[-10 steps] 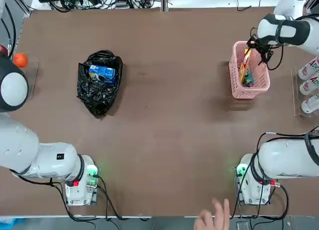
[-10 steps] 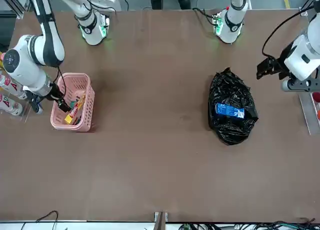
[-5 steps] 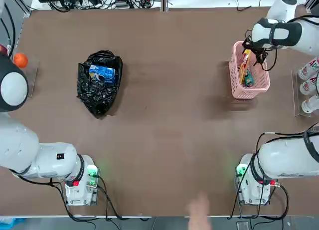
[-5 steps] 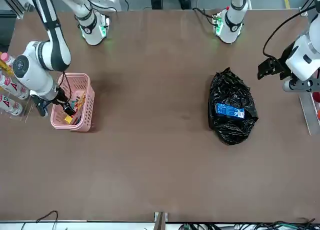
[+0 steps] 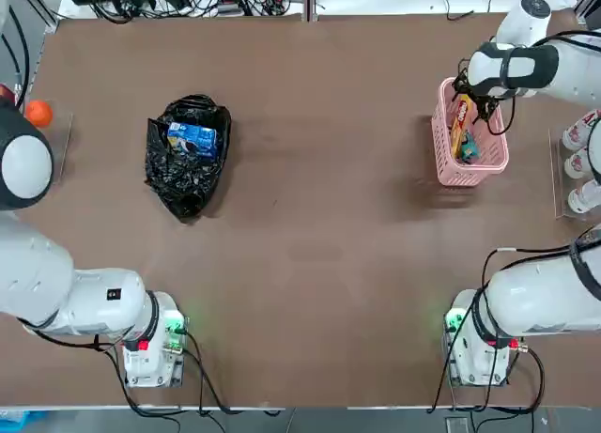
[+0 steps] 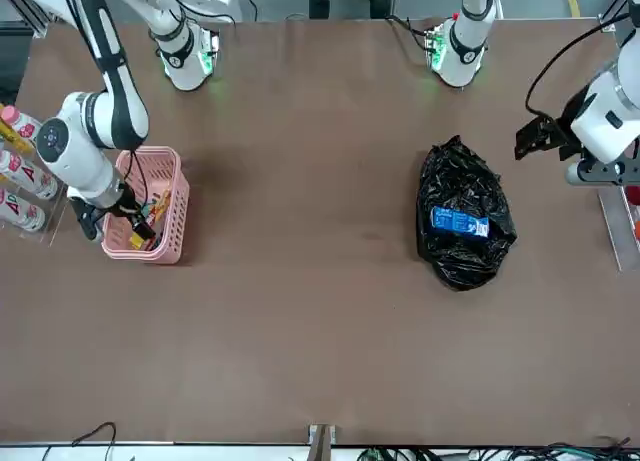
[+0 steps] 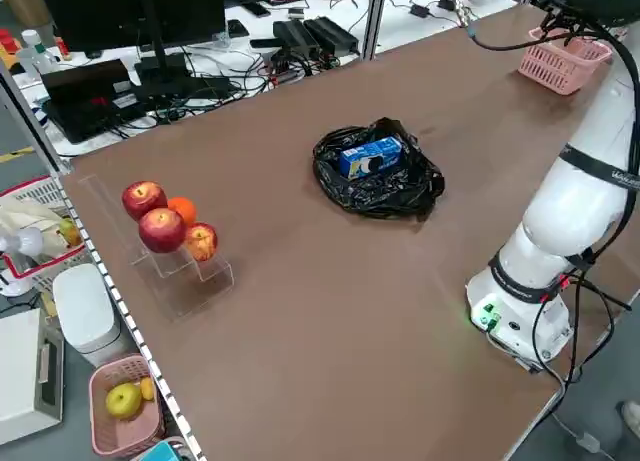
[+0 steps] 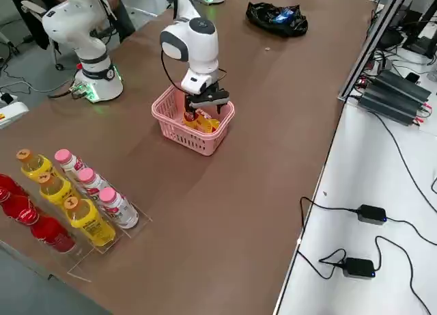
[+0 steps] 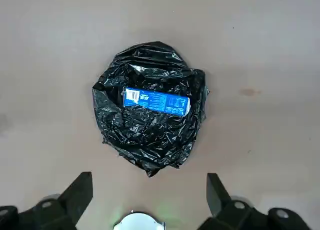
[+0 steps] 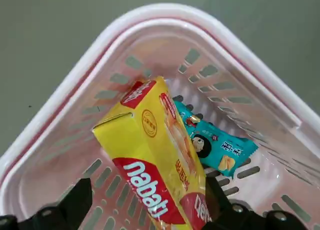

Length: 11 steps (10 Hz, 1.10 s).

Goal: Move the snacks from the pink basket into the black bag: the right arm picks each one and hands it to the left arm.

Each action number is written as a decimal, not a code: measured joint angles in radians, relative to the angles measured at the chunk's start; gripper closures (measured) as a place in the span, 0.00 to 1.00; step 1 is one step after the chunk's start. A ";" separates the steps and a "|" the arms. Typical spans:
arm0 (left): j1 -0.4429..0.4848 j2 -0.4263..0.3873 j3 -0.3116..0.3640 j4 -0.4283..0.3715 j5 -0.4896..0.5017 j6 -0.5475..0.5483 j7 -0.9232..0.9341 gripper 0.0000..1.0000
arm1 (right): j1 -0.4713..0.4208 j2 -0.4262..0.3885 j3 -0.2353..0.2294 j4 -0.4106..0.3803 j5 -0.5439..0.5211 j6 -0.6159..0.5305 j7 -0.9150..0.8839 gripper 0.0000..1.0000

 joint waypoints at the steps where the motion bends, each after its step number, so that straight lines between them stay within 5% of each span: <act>1: 0.000 0.001 0.000 0.000 0.000 0.000 0.000 0.00 | 0.000 0.009 0.000 0.000 0.000 0.013 0.000 0.00; 11: 0.000 0.001 0.000 0.000 0.000 0.000 0.000 0.00 | 0.001 0.082 0.000 0.001 -0.011 0.103 0.000 0.04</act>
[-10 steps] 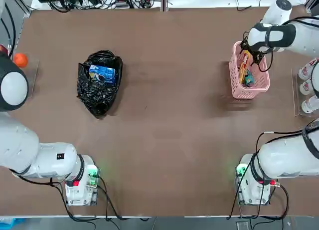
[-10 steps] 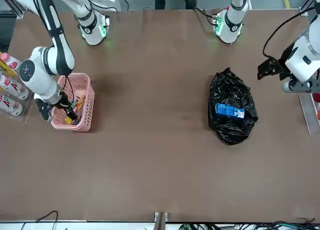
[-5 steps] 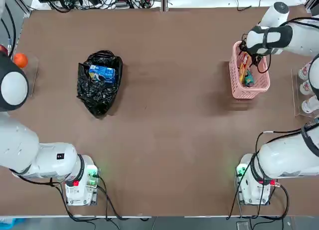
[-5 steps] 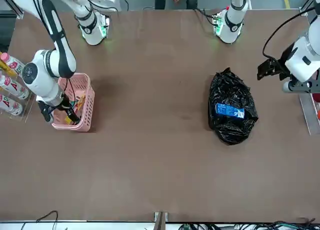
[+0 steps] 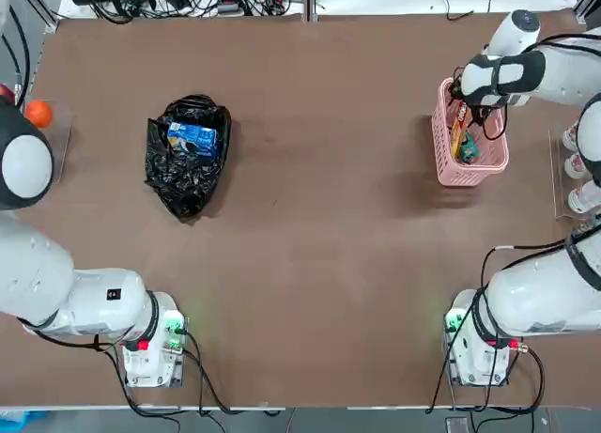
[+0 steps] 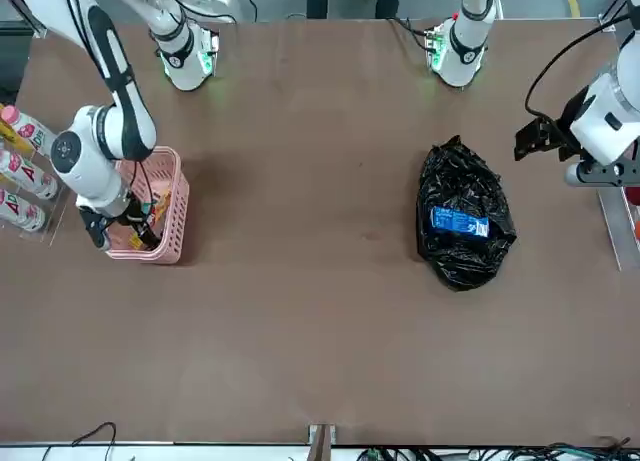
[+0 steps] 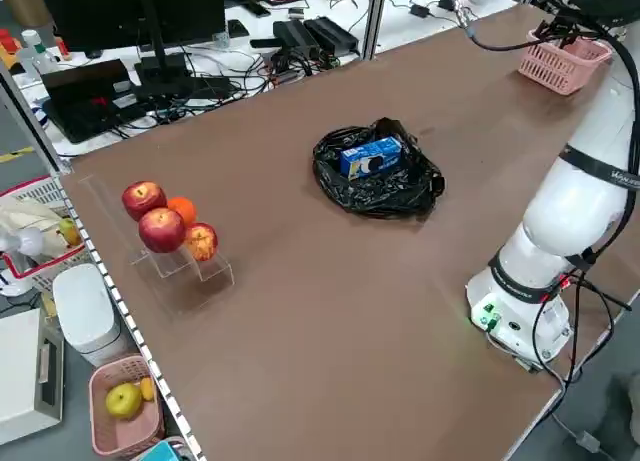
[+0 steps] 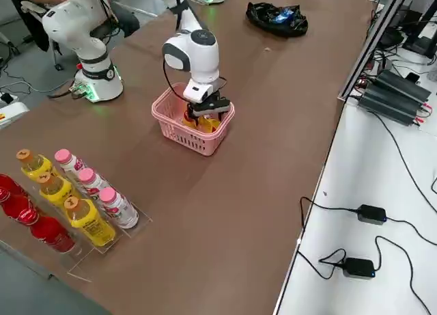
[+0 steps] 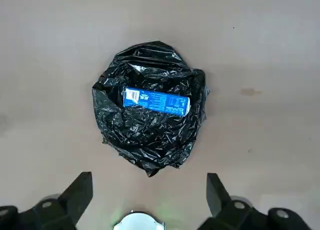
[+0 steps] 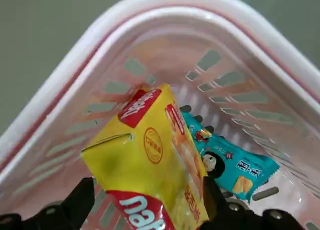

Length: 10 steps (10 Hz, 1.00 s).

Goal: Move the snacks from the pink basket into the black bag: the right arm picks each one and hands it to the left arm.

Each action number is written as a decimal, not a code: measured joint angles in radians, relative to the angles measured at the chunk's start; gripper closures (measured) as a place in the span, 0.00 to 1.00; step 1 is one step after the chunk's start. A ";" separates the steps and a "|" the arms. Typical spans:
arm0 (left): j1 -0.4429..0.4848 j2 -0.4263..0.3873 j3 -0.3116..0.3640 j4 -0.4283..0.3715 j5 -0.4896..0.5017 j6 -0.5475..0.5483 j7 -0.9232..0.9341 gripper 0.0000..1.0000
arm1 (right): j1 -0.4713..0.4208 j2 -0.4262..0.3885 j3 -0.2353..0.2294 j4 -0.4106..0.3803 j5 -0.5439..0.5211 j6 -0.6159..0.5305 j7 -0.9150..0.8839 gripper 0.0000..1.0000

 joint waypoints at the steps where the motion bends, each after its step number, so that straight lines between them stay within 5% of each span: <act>1: 0.000 0.000 0.000 0.000 0.000 0.000 0.000 0.00 | 0.000 0.008 0.000 0.000 -0.005 0.015 0.000 0.04; 10: 0.000 0.000 0.000 0.000 0.000 0.000 0.000 0.00 | -0.001 0.038 -0.005 0.000 -0.064 0.054 0.000 0.22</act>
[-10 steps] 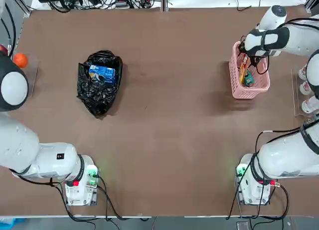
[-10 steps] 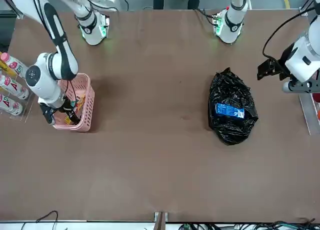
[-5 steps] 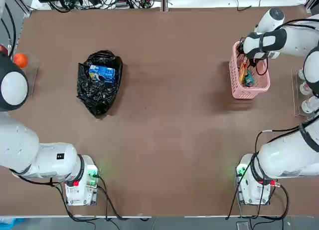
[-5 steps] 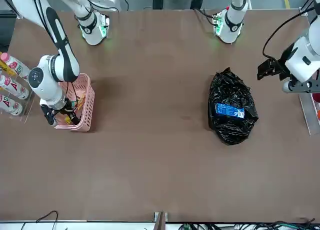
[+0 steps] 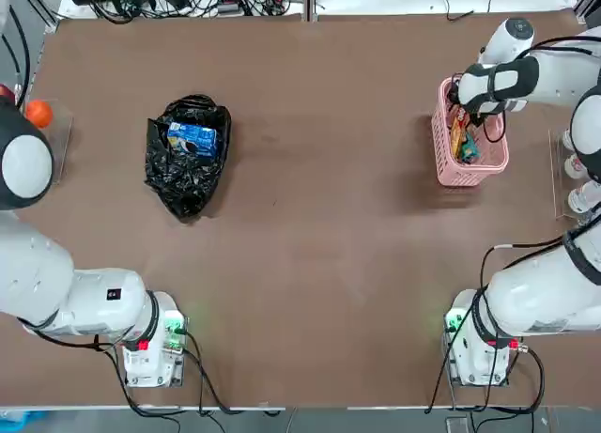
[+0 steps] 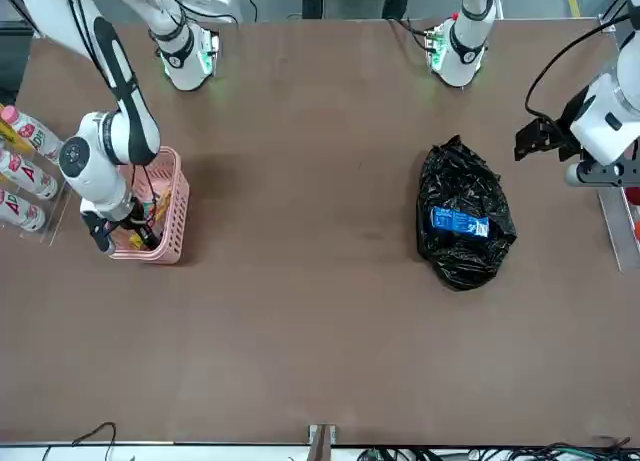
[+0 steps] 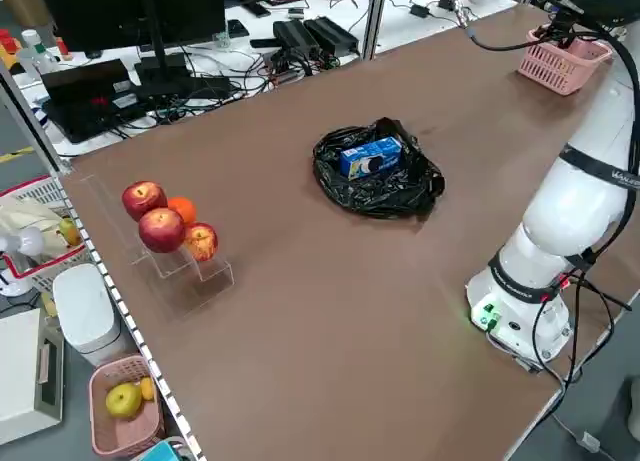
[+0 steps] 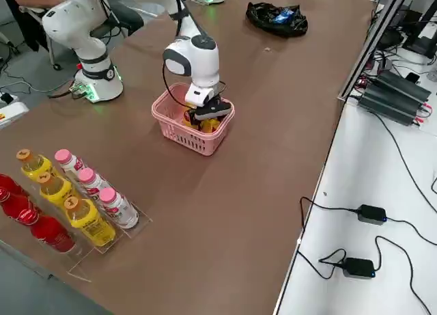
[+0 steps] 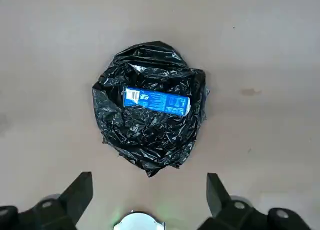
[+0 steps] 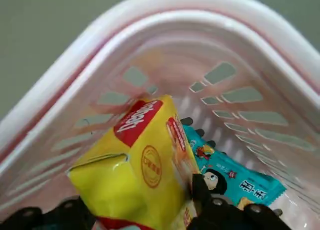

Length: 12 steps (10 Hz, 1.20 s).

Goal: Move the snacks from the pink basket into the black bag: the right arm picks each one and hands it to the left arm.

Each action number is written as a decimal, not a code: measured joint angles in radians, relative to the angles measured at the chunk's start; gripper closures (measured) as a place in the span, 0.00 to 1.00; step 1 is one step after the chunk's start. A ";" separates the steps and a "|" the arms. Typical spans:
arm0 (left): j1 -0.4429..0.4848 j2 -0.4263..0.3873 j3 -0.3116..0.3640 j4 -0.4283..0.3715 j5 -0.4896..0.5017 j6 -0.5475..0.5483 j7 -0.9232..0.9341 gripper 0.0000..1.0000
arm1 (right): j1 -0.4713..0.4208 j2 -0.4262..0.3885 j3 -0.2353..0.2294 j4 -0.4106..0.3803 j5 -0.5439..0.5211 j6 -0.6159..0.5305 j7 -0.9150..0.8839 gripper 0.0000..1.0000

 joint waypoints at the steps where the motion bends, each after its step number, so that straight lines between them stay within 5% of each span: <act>1: 0.000 0.000 0.000 0.000 0.000 0.000 0.000 0.00 | 0.000 0.000 -0.001 0.000 -0.008 0.000 0.000 0.26; 7: 0.000 0.000 0.000 0.000 0.000 0.000 0.000 0.00 | -0.002 0.001 -0.006 -0.004 -0.024 -0.010 -0.003 0.62; 12: 0.001 0.000 0.001 0.002 0.000 0.000 0.000 0.00 | -0.002 -0.002 -0.008 0.017 -0.025 -0.065 -0.004 0.63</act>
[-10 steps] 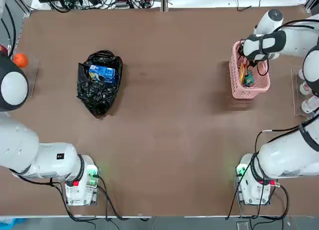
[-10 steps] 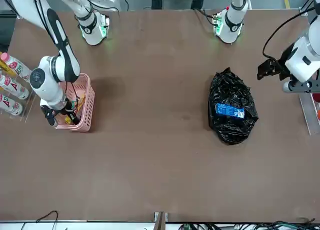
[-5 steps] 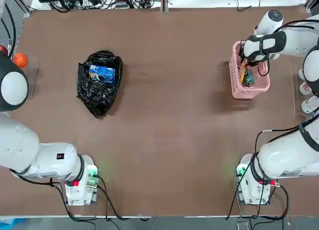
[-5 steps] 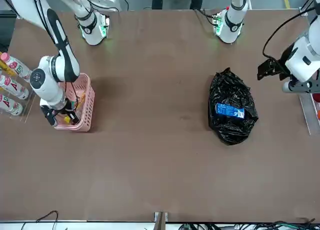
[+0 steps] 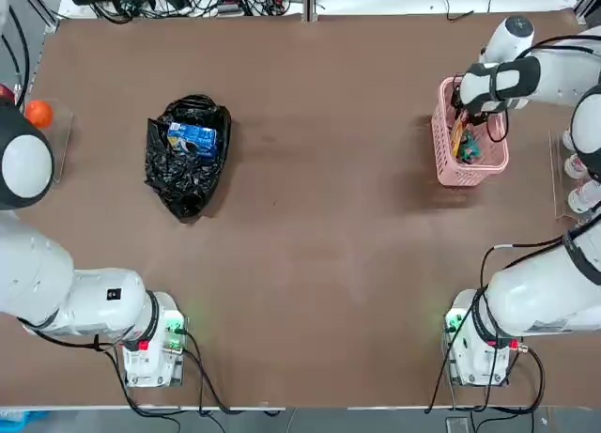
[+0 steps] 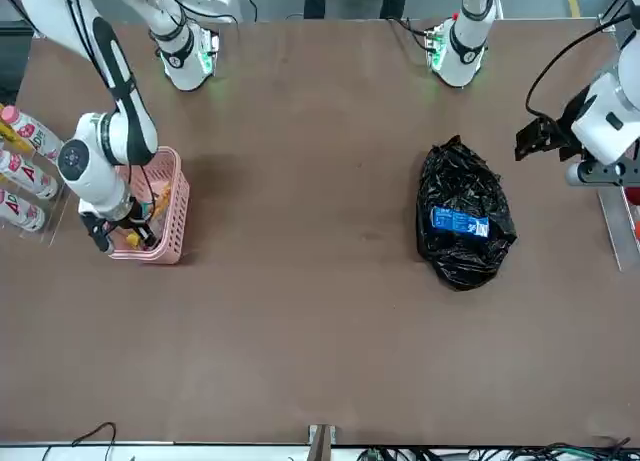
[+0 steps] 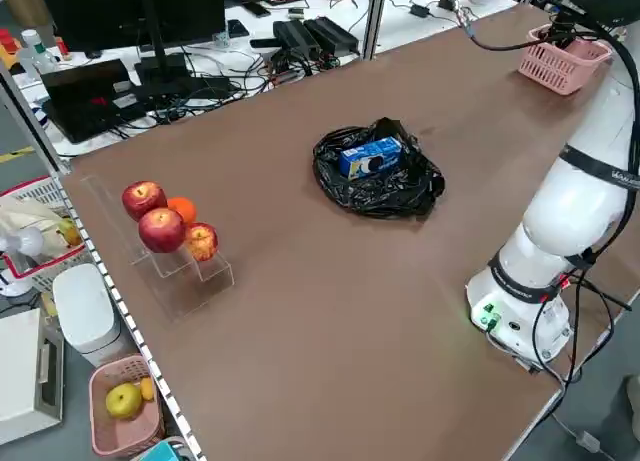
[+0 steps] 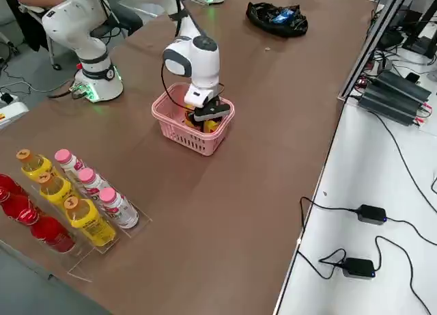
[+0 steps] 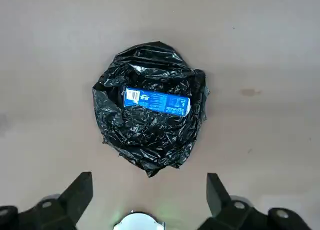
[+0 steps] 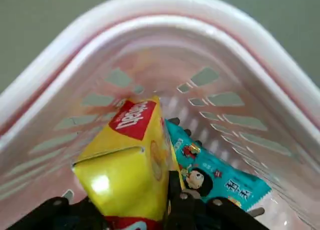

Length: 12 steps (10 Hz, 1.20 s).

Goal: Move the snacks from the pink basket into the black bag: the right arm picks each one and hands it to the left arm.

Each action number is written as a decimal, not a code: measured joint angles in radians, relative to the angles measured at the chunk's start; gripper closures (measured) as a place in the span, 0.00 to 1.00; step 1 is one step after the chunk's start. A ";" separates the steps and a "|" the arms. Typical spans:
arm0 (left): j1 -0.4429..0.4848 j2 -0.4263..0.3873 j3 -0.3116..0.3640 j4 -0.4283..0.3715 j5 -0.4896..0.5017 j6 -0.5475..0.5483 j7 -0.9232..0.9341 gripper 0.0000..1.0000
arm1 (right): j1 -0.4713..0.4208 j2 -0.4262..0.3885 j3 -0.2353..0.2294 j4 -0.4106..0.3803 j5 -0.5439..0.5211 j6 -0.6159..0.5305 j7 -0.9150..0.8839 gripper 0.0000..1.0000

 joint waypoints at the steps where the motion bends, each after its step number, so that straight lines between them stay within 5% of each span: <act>1: 0.000 0.000 0.000 0.000 0.000 0.000 0.000 0.00 | 0.000 -0.005 0.000 0.004 0.000 -0.018 0.000 0.63; 12: 0.007 0.000 0.006 0.002 0.000 0.000 0.000 0.00 | -0.006 -0.182 0.000 0.041 -0.023 -0.372 0.000 0.63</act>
